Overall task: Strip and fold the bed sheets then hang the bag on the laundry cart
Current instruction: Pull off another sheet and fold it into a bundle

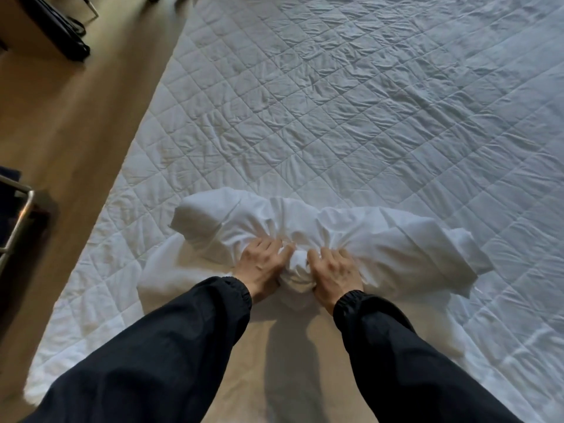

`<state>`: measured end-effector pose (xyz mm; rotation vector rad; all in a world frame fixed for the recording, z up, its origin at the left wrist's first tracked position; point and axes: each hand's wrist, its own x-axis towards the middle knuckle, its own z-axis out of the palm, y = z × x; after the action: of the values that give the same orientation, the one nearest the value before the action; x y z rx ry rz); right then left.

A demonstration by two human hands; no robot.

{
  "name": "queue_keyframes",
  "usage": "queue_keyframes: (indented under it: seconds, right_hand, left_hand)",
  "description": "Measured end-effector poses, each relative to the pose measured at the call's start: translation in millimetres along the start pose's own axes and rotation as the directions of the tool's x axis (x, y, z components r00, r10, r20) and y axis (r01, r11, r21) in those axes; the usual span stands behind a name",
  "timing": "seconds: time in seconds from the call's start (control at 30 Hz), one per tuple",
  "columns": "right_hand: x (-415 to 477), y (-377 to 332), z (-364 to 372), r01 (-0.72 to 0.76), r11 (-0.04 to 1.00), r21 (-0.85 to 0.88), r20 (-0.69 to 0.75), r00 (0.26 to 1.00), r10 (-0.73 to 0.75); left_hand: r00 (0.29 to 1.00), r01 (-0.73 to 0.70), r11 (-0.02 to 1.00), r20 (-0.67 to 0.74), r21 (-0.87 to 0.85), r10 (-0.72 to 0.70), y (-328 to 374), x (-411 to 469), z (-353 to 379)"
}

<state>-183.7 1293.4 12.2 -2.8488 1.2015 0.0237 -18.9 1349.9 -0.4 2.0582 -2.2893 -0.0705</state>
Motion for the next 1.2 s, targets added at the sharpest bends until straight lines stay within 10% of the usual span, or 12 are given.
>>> queue_keyframes:
  seconds: [0.73, 1.2]
  right_hand:
    - [-80.5, -66.6, -196.8, 0.286, 0.948, 0.137, 0.011, 0.957, -0.291]
    - [-77.8, -314.0, -289.1, 0.799, 0.601, 0.005, -0.21, 0.588, -0.781]
  left_hand:
    - [0.958, 0.272, 0.959, -0.111, 0.079, -0.263, 50.3, -138.4, -206.0]
    - [0.603, 0.777, 0.629, -0.259, -0.021, -0.754, -2.8, -384.9, -324.2]
